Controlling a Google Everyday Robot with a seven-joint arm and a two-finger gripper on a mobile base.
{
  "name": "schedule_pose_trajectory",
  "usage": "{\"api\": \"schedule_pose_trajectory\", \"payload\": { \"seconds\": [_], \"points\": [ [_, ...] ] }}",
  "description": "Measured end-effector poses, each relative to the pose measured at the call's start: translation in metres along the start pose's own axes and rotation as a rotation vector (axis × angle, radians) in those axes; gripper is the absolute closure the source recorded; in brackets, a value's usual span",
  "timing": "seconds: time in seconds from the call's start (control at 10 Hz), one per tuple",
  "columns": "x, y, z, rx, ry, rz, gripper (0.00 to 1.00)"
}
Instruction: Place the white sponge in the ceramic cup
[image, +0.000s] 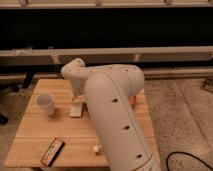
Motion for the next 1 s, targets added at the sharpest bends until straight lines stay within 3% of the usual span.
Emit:
{"api": "schedule_pose_trajectory", "payload": {
  "seconds": [0.6, 0.9, 1.0],
  "points": [
    [0.017, 0.036, -0.002, -0.027, 0.011, -0.125, 0.20],
    [0.023, 0.045, 0.002, -0.034, 0.039, -0.155, 0.20],
    [0.025, 0.046, 0.008, -0.039, 0.066, -0.157, 0.20]
  ]
}}
